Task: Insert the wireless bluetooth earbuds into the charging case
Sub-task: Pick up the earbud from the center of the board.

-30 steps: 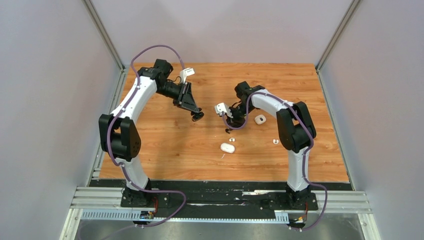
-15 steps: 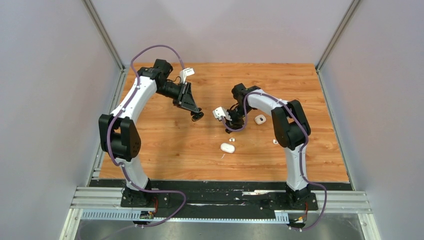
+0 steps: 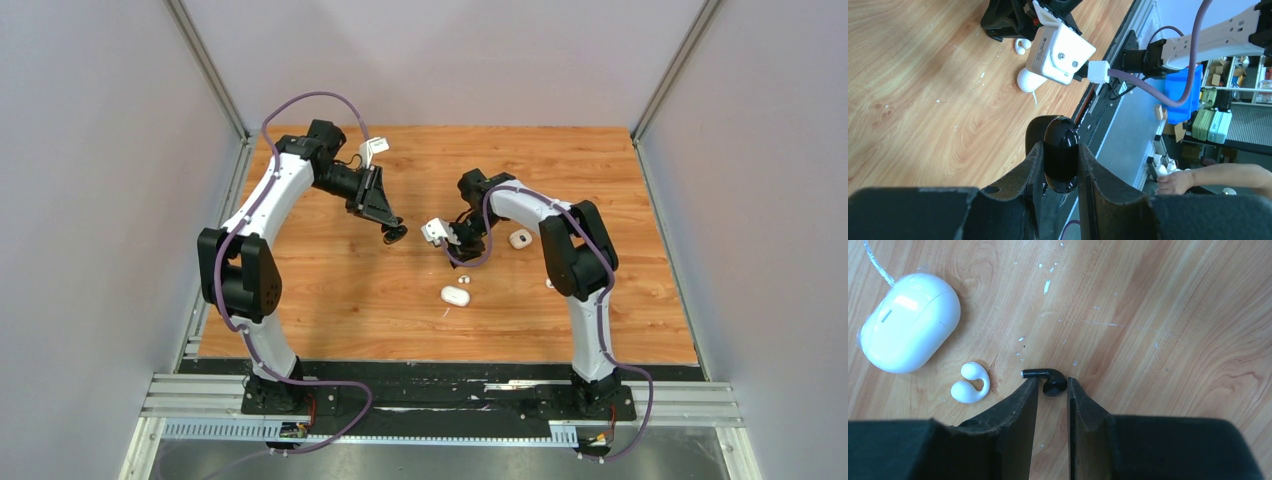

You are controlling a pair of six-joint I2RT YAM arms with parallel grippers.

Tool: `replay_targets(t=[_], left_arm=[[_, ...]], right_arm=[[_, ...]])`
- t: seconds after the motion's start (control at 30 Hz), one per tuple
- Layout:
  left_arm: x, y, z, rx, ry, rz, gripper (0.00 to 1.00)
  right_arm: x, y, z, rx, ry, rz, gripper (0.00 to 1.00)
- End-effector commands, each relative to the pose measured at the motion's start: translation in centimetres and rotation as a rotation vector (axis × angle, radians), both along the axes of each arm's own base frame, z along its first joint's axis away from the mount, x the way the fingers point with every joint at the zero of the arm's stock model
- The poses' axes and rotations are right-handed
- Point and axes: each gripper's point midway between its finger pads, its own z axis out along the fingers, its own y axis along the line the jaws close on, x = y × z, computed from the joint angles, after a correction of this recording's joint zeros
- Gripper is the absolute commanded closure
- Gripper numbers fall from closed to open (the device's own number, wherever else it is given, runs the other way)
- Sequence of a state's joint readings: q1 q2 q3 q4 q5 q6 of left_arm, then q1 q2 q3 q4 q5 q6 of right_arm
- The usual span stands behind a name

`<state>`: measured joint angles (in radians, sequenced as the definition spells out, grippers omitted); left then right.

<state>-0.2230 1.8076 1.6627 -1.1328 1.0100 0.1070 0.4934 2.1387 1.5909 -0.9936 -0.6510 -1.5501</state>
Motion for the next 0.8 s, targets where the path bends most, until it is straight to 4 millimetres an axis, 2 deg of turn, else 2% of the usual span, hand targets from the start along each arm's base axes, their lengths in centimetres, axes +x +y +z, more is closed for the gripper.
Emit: replay_targets(t=[0.0,0.23,0.4,0.63,0.77], left_arm=[[-0.5,-0.2,1.4,-0.026,-0.052,-0.013,1.00],[-0.2,-0.3,1.4,-0.028,-0.051,-0.006,1.00],[0.8,0.0,1.1,0.017,-0.053,0.046,1.00],[4.4,0.3,0.3,0.119,-0.097,0.199,1.00],[5.7,-0.4,0.5,0.113,-0.062,0.256,1.00]], right_arm=[[-0.7,0.6,0.2,0.009,0.033,0.022,0.76],[-0.5,0.7,0.8,0.007,0.056,-0.036,0.89],[0.3,1.0,3.4,0.032,0.025,-0.153,1.00],[2.9,2.2,14.1,0.260,-0.181,-0.416,1.00],[4.3,3.0,20.3,0.420,-0.333,-0.556,1.00]])
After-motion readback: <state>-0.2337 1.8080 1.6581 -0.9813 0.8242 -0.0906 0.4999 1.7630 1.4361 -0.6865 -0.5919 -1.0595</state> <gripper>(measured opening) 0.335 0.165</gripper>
